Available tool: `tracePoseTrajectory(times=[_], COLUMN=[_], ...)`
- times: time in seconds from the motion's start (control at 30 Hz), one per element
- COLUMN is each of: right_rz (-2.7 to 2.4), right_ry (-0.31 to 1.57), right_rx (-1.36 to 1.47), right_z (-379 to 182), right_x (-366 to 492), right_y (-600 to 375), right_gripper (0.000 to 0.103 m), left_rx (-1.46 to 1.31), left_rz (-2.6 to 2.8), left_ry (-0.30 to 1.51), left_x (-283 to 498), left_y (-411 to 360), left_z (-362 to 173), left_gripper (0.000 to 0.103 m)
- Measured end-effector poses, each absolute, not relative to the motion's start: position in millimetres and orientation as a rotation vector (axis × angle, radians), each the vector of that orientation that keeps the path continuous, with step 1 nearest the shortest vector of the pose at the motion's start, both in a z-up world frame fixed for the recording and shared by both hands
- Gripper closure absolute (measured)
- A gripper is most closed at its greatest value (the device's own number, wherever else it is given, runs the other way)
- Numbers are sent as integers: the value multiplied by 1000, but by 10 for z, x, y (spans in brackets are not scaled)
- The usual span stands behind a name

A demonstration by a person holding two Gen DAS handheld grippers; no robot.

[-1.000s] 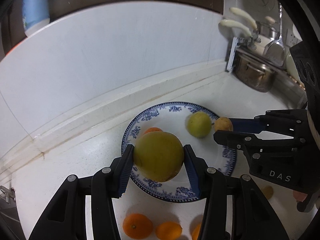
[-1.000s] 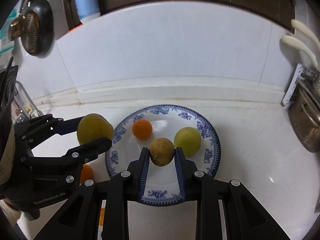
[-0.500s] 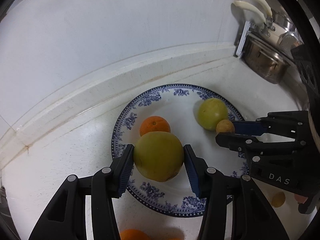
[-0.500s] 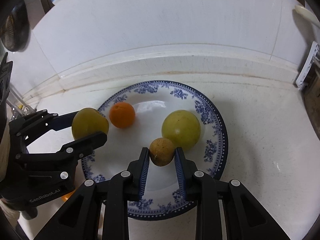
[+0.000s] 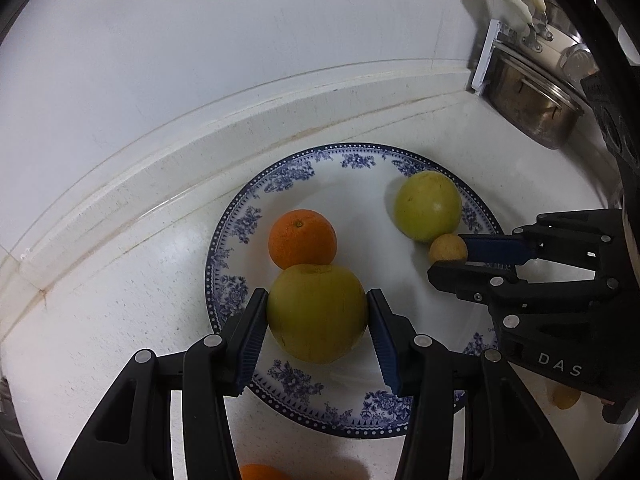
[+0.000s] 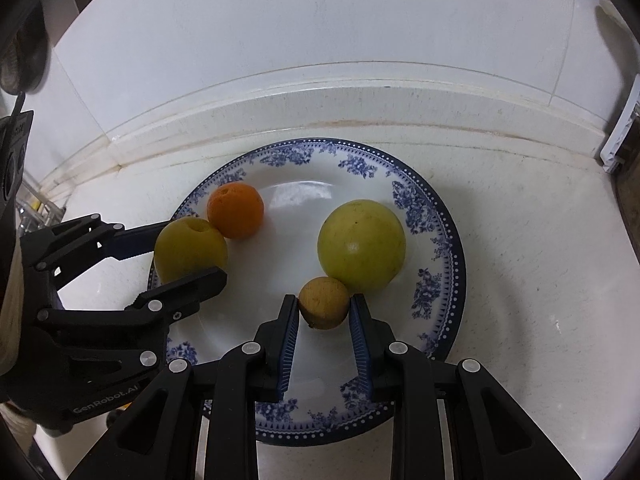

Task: Organize fruits
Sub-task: 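Open both tools to release the fruits on the plate and withdraw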

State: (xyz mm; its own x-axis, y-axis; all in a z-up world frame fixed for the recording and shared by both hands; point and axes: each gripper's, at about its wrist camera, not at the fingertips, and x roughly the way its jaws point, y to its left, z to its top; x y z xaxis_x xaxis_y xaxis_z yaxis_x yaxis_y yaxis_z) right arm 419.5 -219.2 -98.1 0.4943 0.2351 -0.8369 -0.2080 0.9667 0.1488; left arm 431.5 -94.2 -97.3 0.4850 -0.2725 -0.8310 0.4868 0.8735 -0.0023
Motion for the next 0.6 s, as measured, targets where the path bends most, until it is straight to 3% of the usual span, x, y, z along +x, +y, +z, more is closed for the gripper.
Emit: tracePoseTrajectory(times=[0.2,0.6], right_rz=[268,254], right_ry=[990,901], right_rx=[23,30], right_z=[-937,-650], right_x=[4135,3816], right_y=[-2186,-2234], right_gripper=[69,69], left_rx=[243,217], left_rz=[-457,-433], left_ry=[925,806], left_x=[4273,3933], left_y=[-916,-781], left_z=[-892,-425], left_gripper=[54,54])
